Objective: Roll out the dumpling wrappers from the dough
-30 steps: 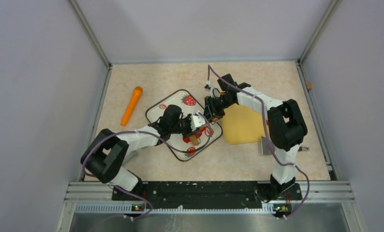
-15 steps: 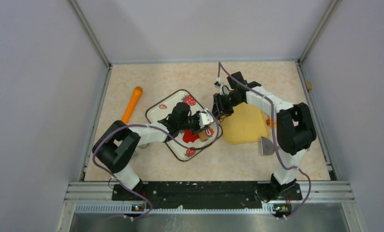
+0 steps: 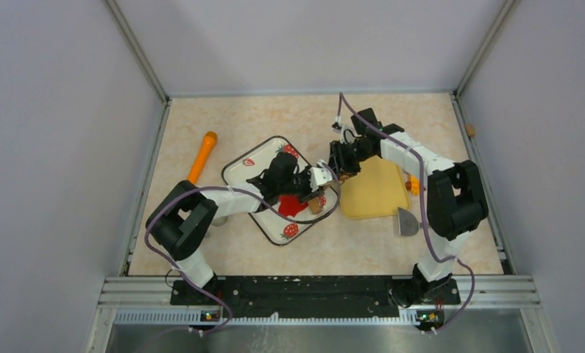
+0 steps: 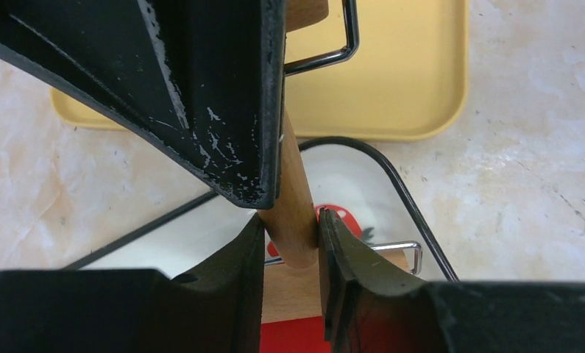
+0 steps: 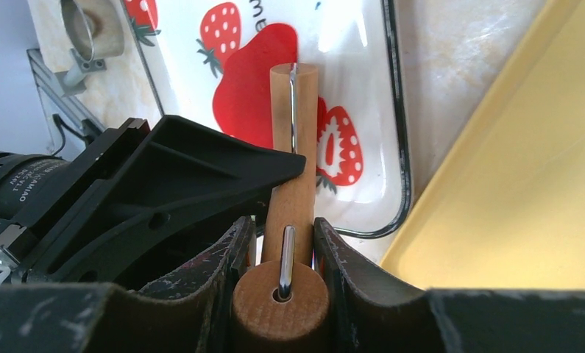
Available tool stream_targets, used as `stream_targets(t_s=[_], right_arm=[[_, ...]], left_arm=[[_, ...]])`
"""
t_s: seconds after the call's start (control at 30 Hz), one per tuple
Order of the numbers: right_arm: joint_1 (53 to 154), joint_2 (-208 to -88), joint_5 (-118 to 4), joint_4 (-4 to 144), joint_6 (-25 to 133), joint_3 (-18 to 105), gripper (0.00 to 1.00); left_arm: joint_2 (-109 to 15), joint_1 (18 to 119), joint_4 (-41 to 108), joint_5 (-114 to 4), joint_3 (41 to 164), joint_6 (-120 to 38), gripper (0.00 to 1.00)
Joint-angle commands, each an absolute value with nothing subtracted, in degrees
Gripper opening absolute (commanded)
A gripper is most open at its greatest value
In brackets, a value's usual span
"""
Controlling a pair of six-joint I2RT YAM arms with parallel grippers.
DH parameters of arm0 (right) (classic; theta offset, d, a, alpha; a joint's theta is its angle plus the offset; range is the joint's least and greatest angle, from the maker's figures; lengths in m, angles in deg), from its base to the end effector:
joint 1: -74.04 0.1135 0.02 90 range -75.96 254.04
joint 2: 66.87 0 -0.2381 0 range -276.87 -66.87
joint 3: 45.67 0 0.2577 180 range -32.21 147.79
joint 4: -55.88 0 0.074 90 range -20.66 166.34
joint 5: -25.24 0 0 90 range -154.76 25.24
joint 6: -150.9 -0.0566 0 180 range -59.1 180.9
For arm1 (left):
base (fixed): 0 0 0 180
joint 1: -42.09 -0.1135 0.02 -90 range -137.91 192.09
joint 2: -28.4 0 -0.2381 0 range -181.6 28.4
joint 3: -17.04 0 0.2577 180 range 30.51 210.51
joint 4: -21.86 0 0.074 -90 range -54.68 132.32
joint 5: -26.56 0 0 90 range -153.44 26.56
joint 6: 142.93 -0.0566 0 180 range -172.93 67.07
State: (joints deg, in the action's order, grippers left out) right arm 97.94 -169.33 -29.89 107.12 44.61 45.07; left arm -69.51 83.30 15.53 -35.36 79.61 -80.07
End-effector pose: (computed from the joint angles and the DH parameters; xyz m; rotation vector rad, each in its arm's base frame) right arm 0.3329 0.1829 0.1864 -0.3865 2.7076 1.0297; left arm 0.2618 -0.2647 0.1402 1.4046 1.5301 -0.6582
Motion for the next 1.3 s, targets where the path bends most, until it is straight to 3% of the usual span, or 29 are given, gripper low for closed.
stream_targets(t_s=[0.0, 0.3, 0.63, 1.27], right_arm=[[101.4, -165.1, -18.9, 101.5, 41.8, 48.0, 0.0], [106.4, -169.1, -19.1, 99.8, 42.8, 48.8, 0.0], [107.7, -175.4, -24.0, 101.2, 47.1, 50.7, 0.0], [104.3, -174.2, -26.2, 103.0, 49.5, 48.2, 0.0]], left_arm=[[-63.1, 86.1, 20.3, -30.8, 82.0, -79.5, 0.0], [-56.1, 84.7, 25.4, -32.6, 74.6, -79.7, 0.0], [-62.9, 83.7, 15.6, -33.2, 68.9, -79.8, 0.0], [-75.2, 84.0, 10.1, -30.7, 77.7, -75.7, 0.0]])
